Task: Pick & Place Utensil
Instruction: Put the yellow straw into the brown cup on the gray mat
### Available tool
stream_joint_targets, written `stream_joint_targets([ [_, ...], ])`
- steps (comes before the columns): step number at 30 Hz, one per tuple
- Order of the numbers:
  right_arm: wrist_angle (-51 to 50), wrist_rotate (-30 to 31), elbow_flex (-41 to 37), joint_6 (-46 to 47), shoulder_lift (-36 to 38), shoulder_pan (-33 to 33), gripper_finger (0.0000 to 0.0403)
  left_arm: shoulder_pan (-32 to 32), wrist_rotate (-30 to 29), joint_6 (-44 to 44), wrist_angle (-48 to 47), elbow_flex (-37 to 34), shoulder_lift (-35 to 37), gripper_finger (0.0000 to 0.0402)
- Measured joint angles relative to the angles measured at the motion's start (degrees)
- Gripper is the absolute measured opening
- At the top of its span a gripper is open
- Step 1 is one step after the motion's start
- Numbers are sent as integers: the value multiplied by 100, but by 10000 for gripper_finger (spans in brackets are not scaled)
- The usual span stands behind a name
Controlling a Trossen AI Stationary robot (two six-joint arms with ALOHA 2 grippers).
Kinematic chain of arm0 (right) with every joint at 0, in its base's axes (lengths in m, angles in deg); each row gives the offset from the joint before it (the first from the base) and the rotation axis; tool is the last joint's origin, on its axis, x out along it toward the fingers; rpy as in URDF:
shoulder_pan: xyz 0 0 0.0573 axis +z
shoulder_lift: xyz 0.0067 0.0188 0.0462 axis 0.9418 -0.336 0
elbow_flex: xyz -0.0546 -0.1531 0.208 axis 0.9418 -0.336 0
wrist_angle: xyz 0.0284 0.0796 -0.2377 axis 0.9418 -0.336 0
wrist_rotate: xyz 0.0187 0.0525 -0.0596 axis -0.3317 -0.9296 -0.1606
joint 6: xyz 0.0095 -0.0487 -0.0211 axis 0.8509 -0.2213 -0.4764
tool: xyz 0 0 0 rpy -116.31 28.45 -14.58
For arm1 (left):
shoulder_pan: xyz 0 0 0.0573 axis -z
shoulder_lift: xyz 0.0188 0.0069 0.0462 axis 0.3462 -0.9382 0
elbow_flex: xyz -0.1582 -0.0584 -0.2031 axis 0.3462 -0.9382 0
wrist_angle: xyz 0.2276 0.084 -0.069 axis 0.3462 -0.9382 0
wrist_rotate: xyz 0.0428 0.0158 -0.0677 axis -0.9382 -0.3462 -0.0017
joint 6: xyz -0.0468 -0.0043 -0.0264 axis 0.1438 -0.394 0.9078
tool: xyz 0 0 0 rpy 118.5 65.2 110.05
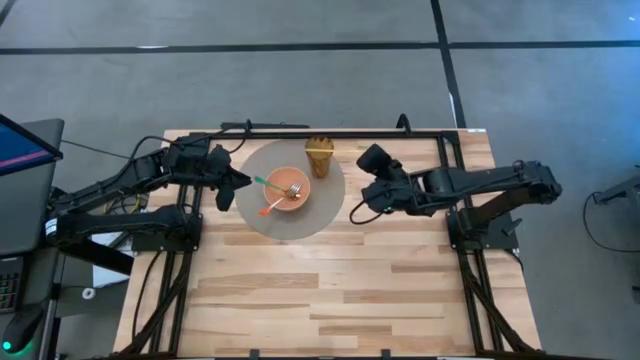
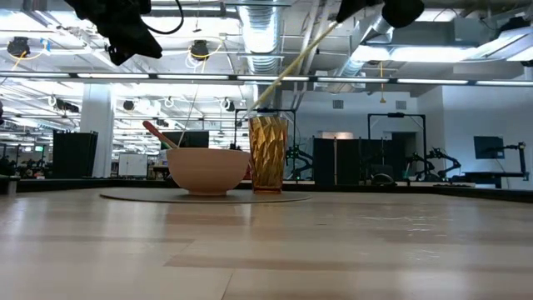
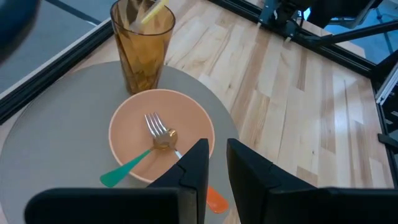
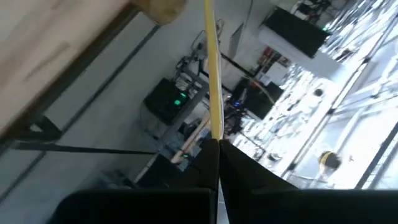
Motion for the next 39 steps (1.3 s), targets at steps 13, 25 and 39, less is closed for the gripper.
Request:
stream_joint_targets([
  [13,-825,-7,0,1128,-2,-24,0,-2,0,129,29,0,0,58],
  [25,-462,-531,-2,1506,-162,-63,0,-2,0,133,92,-2,0,58],
  [39,76,-453,-3,1533,-472,-704,38,0,-46,133,180,-2,0,58],
])
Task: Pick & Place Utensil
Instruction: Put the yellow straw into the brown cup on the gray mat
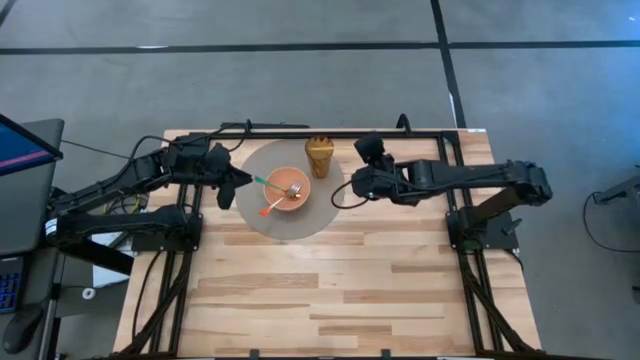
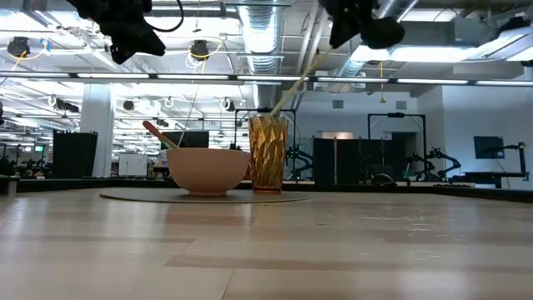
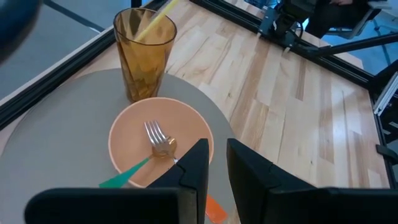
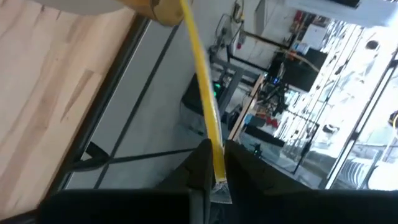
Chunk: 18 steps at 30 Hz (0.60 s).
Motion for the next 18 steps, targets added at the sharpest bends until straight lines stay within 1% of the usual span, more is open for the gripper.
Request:
stream_joint_targets([
  [4,114,-1,-1,-108,-121,-165,51,-1,-86,0,26,0,0,58],
  [8,379,-4,-1,-518,-279,-277,56,-2,-217,-2,37,0,0,58],
  [12,1119,-44,-2,-1070,-494,-364,57,0,-344,-2,68,0,-2,58],
  [18,2552,-155,-2,-2137,-963,-376,57,-2,-365,-2,77,0,-2,58],
])
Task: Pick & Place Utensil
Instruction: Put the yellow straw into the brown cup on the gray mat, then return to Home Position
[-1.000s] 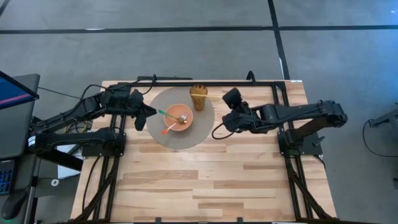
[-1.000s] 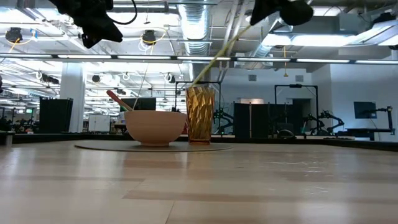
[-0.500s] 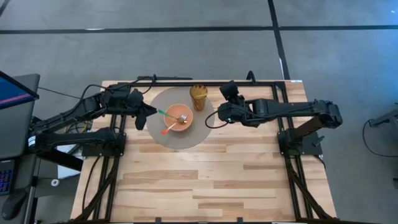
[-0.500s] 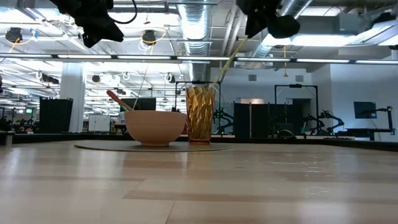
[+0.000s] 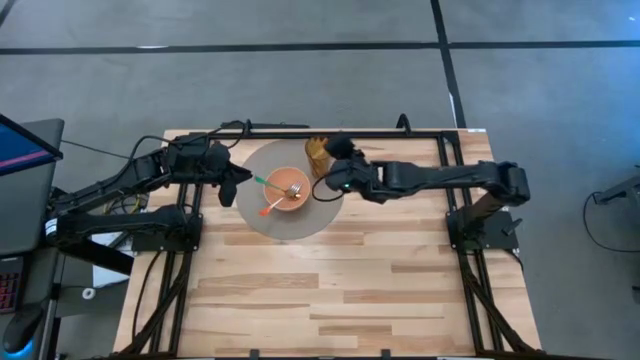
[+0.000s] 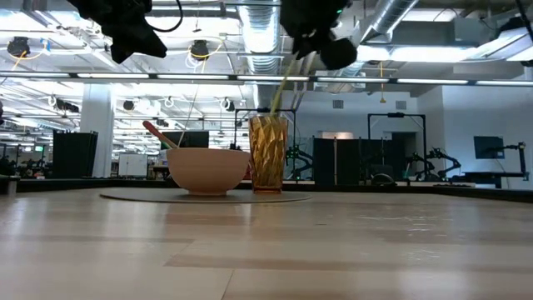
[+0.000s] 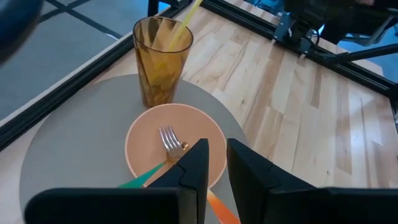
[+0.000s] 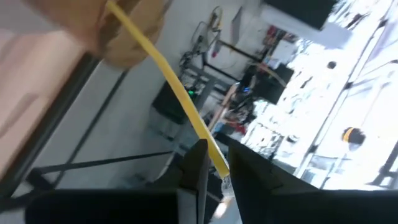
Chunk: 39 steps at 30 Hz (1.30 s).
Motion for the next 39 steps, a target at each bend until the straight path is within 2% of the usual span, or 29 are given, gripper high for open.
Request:
stream_joint_targets([
  [6,925,-2,0,-587,-434,3,57,0,2,0,0,0,0,58],
  [17,875,255,1,-760,-299,173,57,0,4,0,0,0,1,58],
  [23,867,801,1,-758,-261,321,57,0,4,0,0,0,2,58],
  [29,877,1078,0,-610,-215,337,56,2,4,0,0,0,0,58],
  [32,849,1408,0,126,-204,324,54,2,4,-110,2,0,6,58],
  [34,433,1261,0,1042,-43,317,51,2,4,-369,44,0,28,58],
  [39,-1149,-601,-2,3952,883,186,25,2,-163,-554,395,0,309,58],
])
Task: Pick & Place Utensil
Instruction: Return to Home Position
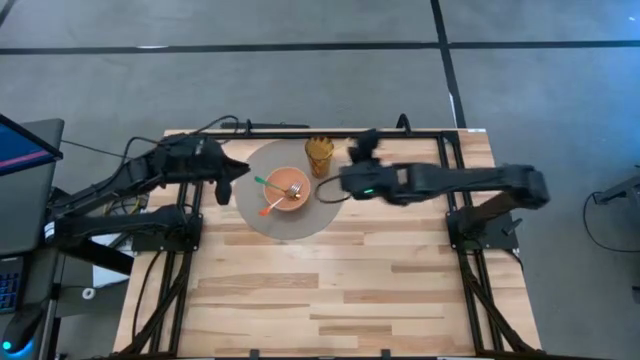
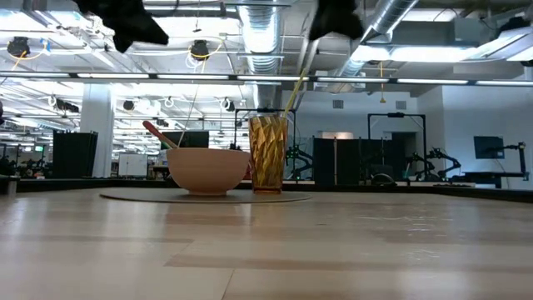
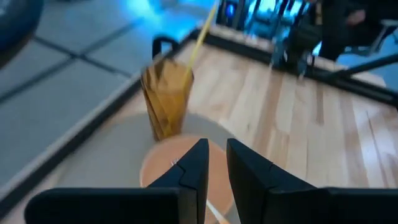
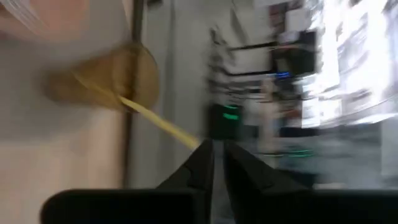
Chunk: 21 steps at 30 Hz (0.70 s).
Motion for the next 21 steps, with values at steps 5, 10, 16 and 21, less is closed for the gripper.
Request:
stream_joint_targets([
  [5,-1152,-1106,-260,2520,1087,-99,3,-2,-267,-405,35,0,779,58],
  [10,-919,-1309,-1298,3505,2109,260,2,-2,-392,-600,57,-25,1733,58],
  [16,956,-1328,-3221,3631,3207,628,1,-2,-393,-628,101,-755,2954,58],
  [21,2478,-1335,-4540,3402,3800,761,2,-2,-359,-573,195,-1505,3867,58],
])
